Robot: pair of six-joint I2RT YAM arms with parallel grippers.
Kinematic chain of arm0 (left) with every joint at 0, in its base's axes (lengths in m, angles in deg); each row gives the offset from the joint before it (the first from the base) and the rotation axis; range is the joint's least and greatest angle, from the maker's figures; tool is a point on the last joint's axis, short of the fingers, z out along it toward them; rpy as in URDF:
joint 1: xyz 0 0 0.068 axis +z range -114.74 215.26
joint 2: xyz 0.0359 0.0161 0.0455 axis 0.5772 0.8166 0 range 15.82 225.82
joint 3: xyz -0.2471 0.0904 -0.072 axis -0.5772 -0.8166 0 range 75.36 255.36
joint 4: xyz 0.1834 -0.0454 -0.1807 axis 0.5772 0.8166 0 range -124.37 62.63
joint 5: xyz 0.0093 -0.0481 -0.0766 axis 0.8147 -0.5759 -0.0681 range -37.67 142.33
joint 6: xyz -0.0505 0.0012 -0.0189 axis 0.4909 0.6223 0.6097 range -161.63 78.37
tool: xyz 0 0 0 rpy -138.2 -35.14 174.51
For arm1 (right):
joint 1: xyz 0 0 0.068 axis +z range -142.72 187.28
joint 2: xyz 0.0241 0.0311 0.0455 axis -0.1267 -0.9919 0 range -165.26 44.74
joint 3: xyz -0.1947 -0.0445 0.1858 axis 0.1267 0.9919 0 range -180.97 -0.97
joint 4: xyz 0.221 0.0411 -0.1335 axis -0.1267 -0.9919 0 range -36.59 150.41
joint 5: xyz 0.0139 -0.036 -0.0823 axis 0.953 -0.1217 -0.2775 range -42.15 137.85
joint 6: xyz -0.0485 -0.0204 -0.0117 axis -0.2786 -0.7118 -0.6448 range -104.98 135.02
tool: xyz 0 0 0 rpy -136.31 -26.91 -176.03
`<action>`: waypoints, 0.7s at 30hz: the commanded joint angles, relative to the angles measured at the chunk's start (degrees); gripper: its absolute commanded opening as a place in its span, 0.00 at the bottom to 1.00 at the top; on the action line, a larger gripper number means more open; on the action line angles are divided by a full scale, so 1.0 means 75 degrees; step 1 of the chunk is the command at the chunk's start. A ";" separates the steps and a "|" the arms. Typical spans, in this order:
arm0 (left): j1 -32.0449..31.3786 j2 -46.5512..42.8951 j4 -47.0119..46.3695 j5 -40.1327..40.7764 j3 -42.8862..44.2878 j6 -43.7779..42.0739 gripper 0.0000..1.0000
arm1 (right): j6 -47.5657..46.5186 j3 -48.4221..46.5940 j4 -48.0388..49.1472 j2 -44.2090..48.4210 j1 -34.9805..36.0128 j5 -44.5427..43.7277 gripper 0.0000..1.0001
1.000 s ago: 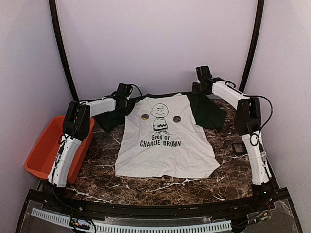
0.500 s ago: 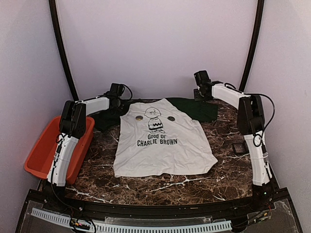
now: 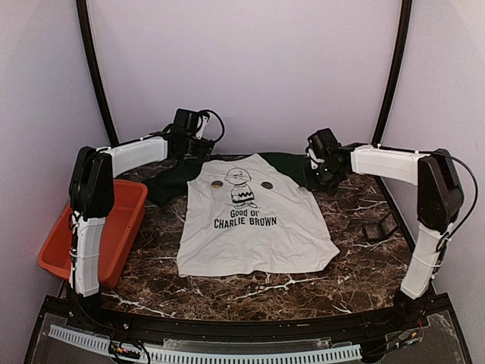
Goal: Pin the brooch onto the clothing
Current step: Smooth out the clothing with brooches at the center of the board.
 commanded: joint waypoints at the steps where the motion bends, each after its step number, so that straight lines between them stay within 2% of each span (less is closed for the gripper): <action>1: -0.0427 -0.1540 0.1328 -0.1360 -0.0950 0.0646 0.99 | 0.0474 0.1164 -0.0269 0.0742 0.0139 0.0789 0.34; 3: -0.0673 -0.2237 0.1752 -0.1664 -0.1726 0.1207 0.99 | 0.0800 0.1644 -0.0407 0.1112 0.0157 0.1165 0.36; 5: -0.1082 -0.3039 0.2059 -0.1476 -0.2742 0.1420 0.99 | 0.1081 0.2106 -0.0556 0.1509 0.0159 0.1464 0.40; 8: -0.1568 -0.4472 0.2208 -0.1097 -0.4858 0.1941 0.99 | 0.1312 0.2917 -0.0491 0.2122 0.0164 0.1714 0.47; 12: -0.1725 -0.5654 0.2089 -0.1733 -0.6844 0.3243 0.99 | 0.1605 0.3591 -0.0535 0.2364 0.0164 0.1721 0.48; 16: -0.1827 -0.6102 0.2106 -0.2052 -0.7622 0.3600 0.99 | 0.1936 0.3982 -0.0585 0.2220 0.0170 0.1808 0.49; 21: -0.1923 -0.5892 0.2673 -0.2410 -0.7872 0.3371 0.99 | 0.2199 0.4204 -0.0689 0.2194 0.0169 0.1919 0.50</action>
